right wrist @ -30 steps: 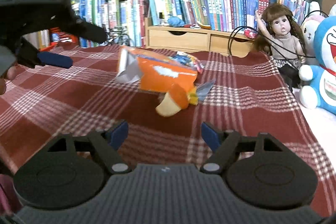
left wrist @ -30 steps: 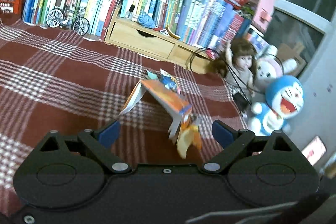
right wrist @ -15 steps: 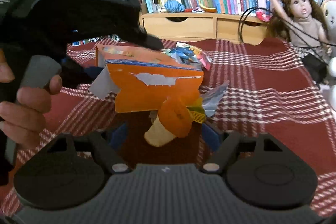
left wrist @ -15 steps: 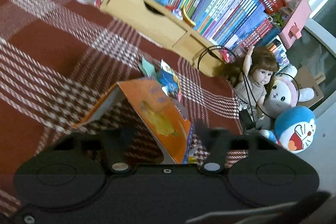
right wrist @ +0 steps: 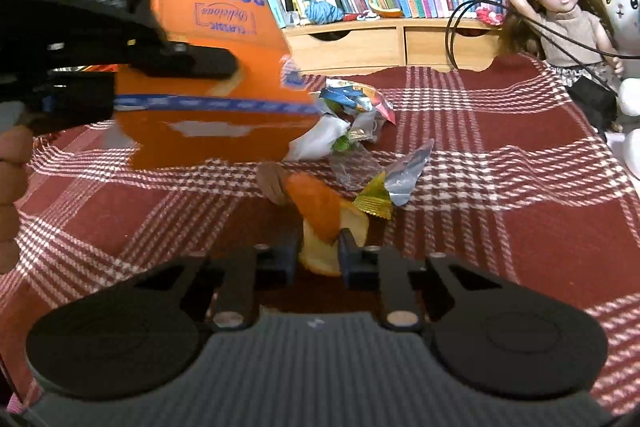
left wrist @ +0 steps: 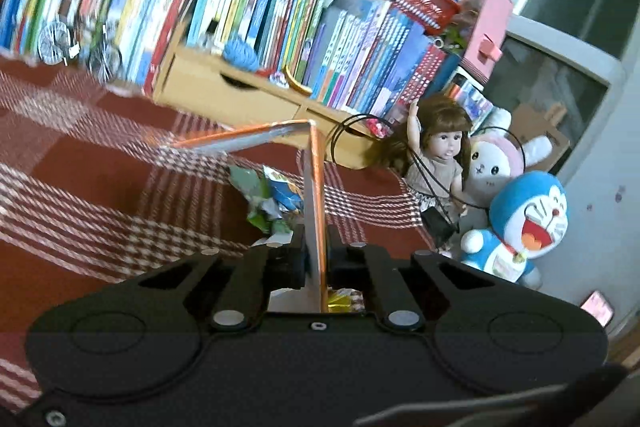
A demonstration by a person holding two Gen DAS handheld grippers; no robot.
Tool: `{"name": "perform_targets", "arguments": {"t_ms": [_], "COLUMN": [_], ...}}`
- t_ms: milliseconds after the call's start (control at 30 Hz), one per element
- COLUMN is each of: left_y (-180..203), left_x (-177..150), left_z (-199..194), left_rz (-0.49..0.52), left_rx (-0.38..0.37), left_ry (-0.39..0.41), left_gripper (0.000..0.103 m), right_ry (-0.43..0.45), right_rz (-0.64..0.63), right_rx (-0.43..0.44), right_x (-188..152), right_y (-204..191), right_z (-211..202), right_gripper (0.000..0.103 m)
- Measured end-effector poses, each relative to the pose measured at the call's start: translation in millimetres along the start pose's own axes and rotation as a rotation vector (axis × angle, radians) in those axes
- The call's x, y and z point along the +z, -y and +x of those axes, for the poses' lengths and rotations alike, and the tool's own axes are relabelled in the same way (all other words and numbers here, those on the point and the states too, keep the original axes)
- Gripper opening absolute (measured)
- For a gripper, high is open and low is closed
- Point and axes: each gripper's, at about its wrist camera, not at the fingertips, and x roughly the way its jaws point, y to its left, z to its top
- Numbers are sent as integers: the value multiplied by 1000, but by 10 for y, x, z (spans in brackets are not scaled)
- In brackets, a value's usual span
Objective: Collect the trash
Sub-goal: 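Grasp the orange biscuit box edge with the left tool while the right tool grasps an orange peel, then carry the orange box and peel off the blanket edge down over the bin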
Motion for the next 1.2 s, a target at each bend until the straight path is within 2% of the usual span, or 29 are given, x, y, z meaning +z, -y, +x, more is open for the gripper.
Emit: {"name": "perform_targets", "arguments": {"t_ms": [133, 333, 667, 867, 1200], "left_y": [41, -31, -104, -120, -43], "left_x": [-49, -140, -404, -677, -1359], "left_z": [-271, -686, -1457, -1917, -2638], "left_rz": [55, 58, 123, 147, 206], "left_rx": [16, 18, 8, 5, -9], "left_ry": [30, 52, 84, 71, 8], "left_gripper": [8, 8, 8, 8, 8], "right_ry": [13, 30, 53, 40, -27], "right_rz": [-5, -18, -68, -97, -151], "right_rx": [0, 8, 62, 114, 222], "right_x": [-22, -74, -234, -395, -881], "right_y": [-27, -111, -369, -549, -838], "right_z": [-117, -339, -750, -1015, -1509], "right_gripper": [24, 24, 23, 23, 23]}}
